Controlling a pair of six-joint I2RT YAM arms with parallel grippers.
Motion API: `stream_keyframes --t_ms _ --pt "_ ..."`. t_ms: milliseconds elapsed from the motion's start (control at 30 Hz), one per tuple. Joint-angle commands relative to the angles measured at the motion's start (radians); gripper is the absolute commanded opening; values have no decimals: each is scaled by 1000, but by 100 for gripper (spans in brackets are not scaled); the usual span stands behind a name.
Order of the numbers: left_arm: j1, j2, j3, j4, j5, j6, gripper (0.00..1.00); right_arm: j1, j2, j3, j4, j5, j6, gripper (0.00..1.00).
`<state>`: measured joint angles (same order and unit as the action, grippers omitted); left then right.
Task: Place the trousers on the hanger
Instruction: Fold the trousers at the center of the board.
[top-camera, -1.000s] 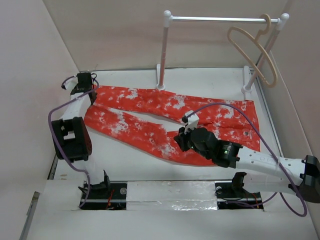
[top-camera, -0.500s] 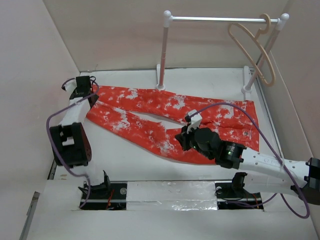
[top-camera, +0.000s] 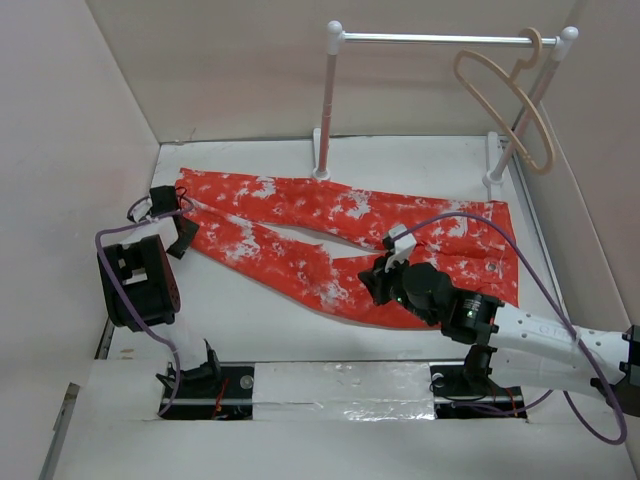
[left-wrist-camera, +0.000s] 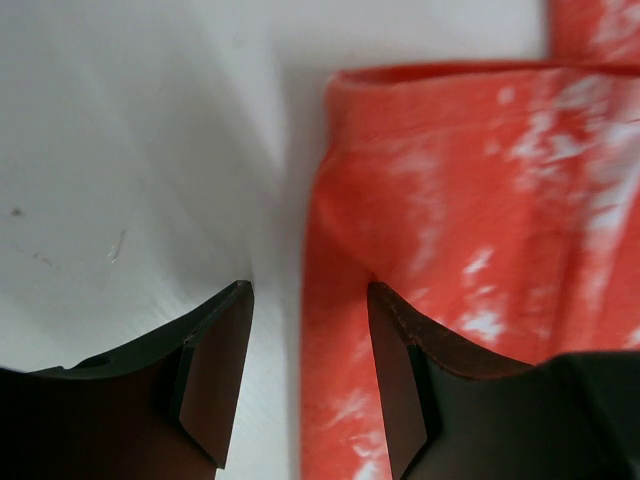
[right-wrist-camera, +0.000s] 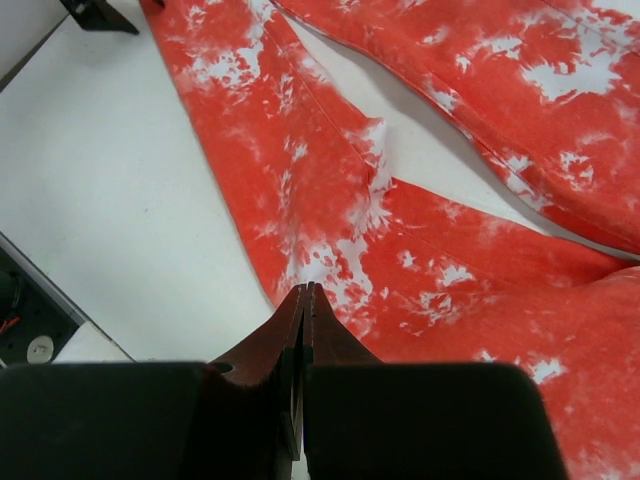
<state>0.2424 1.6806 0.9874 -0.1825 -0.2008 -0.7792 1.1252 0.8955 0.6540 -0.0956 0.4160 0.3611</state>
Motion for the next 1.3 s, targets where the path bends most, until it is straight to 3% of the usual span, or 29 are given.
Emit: stream_keyframes --t_ms 0,300,367,400,533,567,733,800,833,867,933,967,1067,1267 --pt "6 -25 -30 55 24 -18 47 -4 -15 -5 65 9 -14 1" --pt "6 73 -10 38 -74 -78 33 -4 14 3 60 6 -10 2" --pt "15 82 2 35 -74 -91 21 -13 16 1 62 12 -10 2" --pt "15 77 2 35 -77 -94 0 -13 19 1 65 15 -10 2" --pt "15 -54 -26 44 -112 -77 0 -33 42 1 66 26 -2 4" --pt "15 -89 -29 40 -114 -69 0 -33 48 1 63 30 4 9" --pt "15 -419 -33 25 -25 -22 0 -203 117 25 -45 76 113 28" --pt "-9 -520 -39 8 -20 26 0 -263 112 12 -64 73 159 40" --pt "-23 -618 -52 0 -20 38 0 -295 102 4 -65 69 176 43" --pt "-23 -665 -64 -6 -19 50 0 -368 73 -5 -75 63 197 52" --pt "-23 -807 -111 -8 6 70 0 -448 30 -46 -85 28 245 54" --pt "-23 -849 -130 -9 30 75 0 -526 -16 -65 -82 24 260 65" --pt "-23 -1005 -168 -21 87 109 0 -708 -67 -126 -64 -17 306 74" --pt "-23 -1173 -193 -67 193 164 0 -1027 -73 -146 -82 -85 348 75"
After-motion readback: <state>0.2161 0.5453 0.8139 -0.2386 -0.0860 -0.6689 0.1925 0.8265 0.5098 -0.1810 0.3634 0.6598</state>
